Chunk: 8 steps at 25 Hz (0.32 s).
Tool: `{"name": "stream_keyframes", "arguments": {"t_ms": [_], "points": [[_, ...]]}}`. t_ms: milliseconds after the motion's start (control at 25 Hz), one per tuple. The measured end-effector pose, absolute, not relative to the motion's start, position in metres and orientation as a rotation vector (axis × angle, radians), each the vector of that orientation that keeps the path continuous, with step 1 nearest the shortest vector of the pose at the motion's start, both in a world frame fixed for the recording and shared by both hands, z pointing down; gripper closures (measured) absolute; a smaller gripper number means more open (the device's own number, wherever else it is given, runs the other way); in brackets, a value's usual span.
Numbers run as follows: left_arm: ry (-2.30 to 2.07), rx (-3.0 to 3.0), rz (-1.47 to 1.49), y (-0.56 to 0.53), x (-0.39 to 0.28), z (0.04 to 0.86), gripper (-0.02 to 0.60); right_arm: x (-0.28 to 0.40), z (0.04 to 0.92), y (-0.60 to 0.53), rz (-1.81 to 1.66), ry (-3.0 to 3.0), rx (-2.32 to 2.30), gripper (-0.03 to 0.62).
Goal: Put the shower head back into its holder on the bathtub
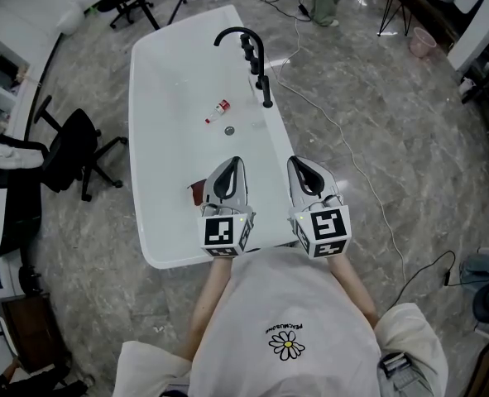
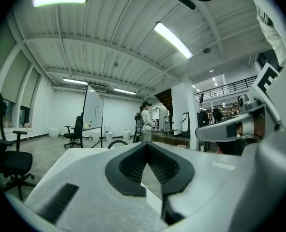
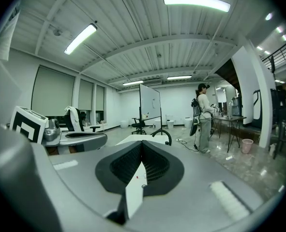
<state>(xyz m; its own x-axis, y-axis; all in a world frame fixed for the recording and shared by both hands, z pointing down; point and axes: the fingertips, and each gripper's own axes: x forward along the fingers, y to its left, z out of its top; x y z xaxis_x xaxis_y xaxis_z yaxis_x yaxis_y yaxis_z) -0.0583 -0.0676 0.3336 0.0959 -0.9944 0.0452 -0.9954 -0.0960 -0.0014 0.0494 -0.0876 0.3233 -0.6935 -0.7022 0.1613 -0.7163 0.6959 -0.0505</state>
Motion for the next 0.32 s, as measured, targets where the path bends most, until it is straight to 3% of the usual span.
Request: {"name": "stream_keyframes", "arguments": {"t_ms": [320], "points": [[-2.058, 2.294, 0.001, -0.079, -0.068, 0.336, 0.584, 0.034, 0.33, -0.092, 0.172, -2.768, 1.145, 0.588]]}}
